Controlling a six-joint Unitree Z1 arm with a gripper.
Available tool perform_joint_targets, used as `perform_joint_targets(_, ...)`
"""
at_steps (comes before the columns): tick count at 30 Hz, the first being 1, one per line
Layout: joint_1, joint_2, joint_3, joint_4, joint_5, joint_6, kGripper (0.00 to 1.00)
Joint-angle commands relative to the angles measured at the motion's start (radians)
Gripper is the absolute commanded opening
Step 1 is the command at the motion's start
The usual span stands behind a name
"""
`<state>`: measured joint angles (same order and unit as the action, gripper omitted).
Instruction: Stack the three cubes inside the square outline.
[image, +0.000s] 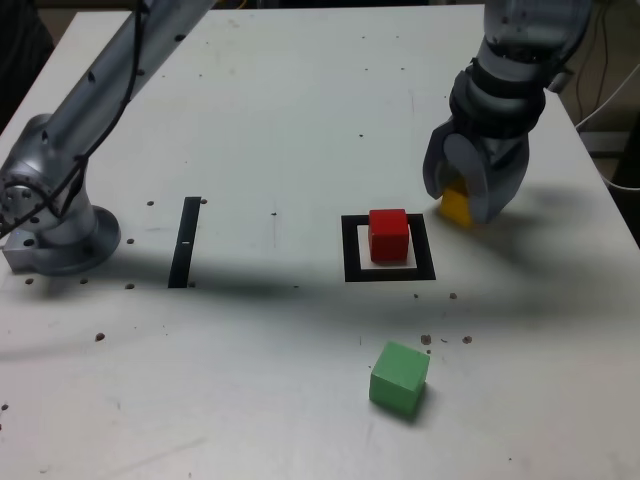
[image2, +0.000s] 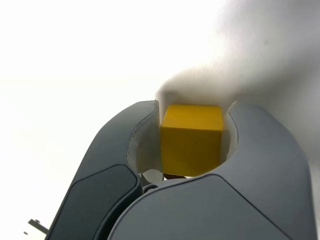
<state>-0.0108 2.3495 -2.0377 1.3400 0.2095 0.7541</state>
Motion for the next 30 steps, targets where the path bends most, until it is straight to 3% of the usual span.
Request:
perform_joint_targets(1,-0.001,-0.009,-0.011,0.012,0.004,-0.025,0.23)
perform_joint_targets(11,-0.025,-0.152,0.016,0.090,0.041,-0.226,0.23)
perform_joint_targets(16,-0.042,-0.232,0.083,0.179,0.057,-0.439,0.23)
perform_joint_targets(18,-0.044,-0.257,0.138,0.195,0.040,-0.535,0.23)
perform_joint_targets(23,-0.060,-0.284,0.246,0.182,-0.049,-0.710,0.24)
perform_joint_targets(30,-0.092,-0.286,0.279,0.141,-0.120,-0.799,0.24)
